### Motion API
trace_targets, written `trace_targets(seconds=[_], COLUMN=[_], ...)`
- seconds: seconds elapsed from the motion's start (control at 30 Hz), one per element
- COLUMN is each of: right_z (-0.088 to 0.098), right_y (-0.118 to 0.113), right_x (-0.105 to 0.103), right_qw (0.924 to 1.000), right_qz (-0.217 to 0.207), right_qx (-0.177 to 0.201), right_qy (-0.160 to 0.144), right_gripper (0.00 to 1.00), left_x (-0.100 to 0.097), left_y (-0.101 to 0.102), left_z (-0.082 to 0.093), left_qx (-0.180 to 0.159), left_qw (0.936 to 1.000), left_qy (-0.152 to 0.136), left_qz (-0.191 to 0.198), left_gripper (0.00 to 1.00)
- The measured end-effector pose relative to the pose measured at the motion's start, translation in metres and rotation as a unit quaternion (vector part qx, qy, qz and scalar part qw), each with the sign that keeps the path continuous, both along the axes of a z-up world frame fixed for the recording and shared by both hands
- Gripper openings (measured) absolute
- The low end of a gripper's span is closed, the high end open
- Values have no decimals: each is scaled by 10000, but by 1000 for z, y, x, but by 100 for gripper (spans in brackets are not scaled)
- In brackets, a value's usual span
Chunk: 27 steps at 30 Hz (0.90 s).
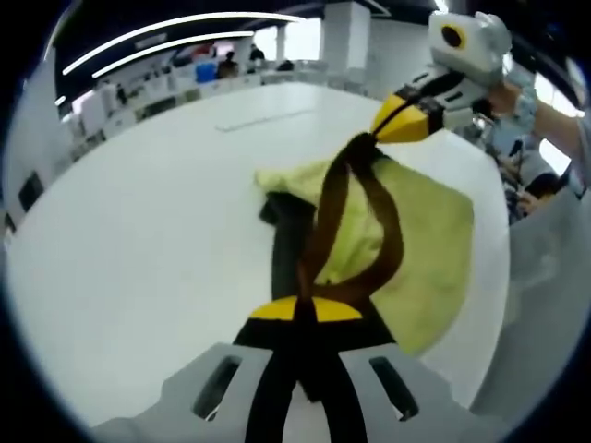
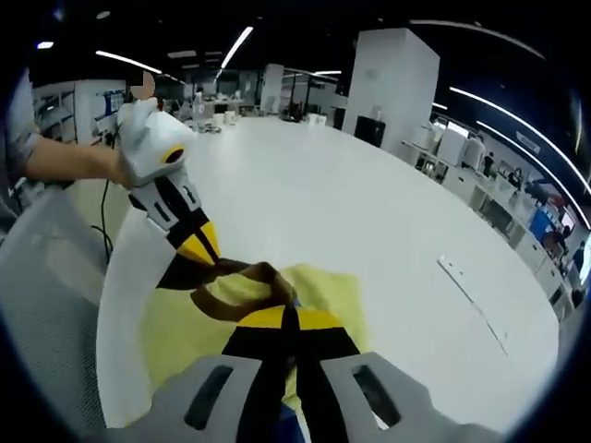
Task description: Fold the garment on the visible template until the final outline fits inside the template.
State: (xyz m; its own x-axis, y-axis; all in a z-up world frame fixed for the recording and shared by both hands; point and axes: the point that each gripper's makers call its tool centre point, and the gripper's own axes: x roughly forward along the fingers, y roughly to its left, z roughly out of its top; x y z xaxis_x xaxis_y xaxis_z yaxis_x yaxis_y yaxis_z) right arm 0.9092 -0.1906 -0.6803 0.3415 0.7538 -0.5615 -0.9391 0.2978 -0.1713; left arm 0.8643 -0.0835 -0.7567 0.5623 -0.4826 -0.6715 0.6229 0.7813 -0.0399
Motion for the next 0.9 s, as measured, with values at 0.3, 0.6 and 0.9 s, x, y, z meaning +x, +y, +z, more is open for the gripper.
trace_targets(seconds=[0.3,0.6,0.9], right_z=[20,30,28], right_y=[-3,-6,-14], right_x=[-16,-26,-25], right_qw=[9998,9995,9996], right_qz=[103,184,64], right_qx=[147,217,202], right_qy=[-106,-162,-163], right_gripper=[2,2,2], left_x=[2,4,0], left_y=[-5,-11,-11], left_z=[2,8,13], left_qx=[-36,-32,-53], left_qw=[10000,9997,9997], left_qy=[-5,-38,-12], left_qz=[-62,-229,-220], left_gripper=[3,4,0])
